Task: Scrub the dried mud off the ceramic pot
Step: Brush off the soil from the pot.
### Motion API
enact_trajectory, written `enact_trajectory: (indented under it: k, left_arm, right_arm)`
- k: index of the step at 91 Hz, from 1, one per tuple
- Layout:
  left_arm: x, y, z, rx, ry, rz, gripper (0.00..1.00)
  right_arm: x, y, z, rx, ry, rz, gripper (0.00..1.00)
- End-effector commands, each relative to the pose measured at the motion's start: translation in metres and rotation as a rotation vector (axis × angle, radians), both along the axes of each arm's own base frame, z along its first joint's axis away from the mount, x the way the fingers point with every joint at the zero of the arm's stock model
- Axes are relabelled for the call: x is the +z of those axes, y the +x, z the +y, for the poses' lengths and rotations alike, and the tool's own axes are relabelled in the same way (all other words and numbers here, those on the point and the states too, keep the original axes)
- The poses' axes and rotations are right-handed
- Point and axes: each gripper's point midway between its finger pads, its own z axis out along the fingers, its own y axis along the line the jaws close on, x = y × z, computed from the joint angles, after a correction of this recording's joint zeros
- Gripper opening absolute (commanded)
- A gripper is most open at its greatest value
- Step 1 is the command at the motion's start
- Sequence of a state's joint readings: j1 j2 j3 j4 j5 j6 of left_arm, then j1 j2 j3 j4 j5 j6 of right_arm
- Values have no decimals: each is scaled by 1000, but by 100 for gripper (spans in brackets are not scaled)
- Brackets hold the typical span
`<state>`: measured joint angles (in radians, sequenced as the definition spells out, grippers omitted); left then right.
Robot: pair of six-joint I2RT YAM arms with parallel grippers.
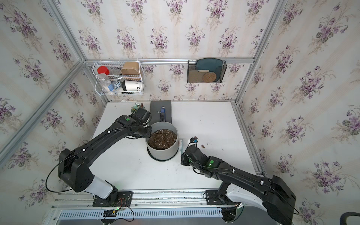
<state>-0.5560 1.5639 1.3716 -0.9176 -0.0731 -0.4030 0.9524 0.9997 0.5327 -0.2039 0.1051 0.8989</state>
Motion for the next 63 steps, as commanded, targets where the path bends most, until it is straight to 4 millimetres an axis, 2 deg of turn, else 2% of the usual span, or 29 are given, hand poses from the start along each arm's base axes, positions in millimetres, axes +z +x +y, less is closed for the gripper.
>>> enact_trajectory:
  k: [1,14,28,37,49,56,63]
  left_arm:
    - [2,0,-16,-13,-81,8,0]
    - [1,-1,-14,-11,-76,5,0]
    - [-1,-2,-13,-10,-67,7,0]
    - [-1,-3,-12,-7,-68,6,0]
    - [0,-3,-11,-9,-69,4,0]
    - [0,-3,-12,-10,-70,-1,0]
    - [0,-3,-10,-9,-67,1,0]
  right_arm:
    - [10,8,-8,-41,-1,-43,0]
    - [9,10,-26,-85,-68,-47,0]
    - [15,12,-40,-116,-89,-65,0]
    - [12,13,-48,-127,-117,-59,0]
    - [0,16,-58,-142,-178,-45,0]
    - [-19,19,-70,-161,-273,17,0]
    - [-27,22,-78,-175,-368,54,0]
